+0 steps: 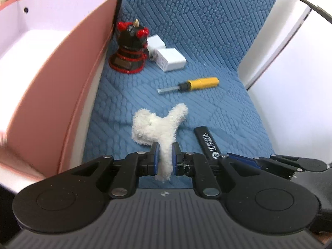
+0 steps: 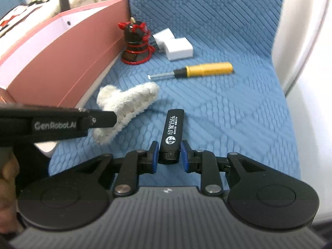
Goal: Organize rigid objects
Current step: 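Close the left tool on the white plush while the right tool grips the black USB stick, lift both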
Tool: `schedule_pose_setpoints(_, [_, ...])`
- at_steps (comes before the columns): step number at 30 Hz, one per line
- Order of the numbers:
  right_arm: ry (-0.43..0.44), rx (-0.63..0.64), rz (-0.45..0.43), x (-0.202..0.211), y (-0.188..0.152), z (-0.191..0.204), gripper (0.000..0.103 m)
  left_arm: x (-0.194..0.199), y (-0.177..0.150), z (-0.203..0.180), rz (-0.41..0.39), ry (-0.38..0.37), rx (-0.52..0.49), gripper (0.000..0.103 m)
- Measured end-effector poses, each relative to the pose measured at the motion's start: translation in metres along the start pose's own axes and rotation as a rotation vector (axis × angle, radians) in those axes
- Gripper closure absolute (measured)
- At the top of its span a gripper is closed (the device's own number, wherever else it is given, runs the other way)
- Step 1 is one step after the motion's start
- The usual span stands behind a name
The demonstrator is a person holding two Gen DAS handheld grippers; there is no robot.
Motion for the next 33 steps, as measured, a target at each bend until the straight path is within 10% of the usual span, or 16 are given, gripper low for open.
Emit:
schedule_pose_setpoints(10, [-0.017,-0.055,0.006,0.011,-0.013,0.001,0.076,-0.007,-0.013,-0.003,0.038,-0.040,0.004,0.086])
schedule_pose_setpoints(17, [0.012,-0.113,-0.017,0.011,-0.011,-0.005,0.074,-0.010,-0.008,0.005,0.045,-0.017,0.052,0.040])
schedule_pose_setpoints(33, [-0.035,-0.033,-0.002,-0.013,-0.004,-0.002,0.072,-0.020,-0.001,0.002,-0.042,0.019,-0.106,0.039])
Point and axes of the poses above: each gripper's, at about its wrist camera, not at the fingertips, and x roughly against the way its jaws point, z to its left, y to its top, the point moved 4 cm from there along -x, roughly the way its jaws point, and after that the axes turned 2 degrees about y, right-handed, at the moved point
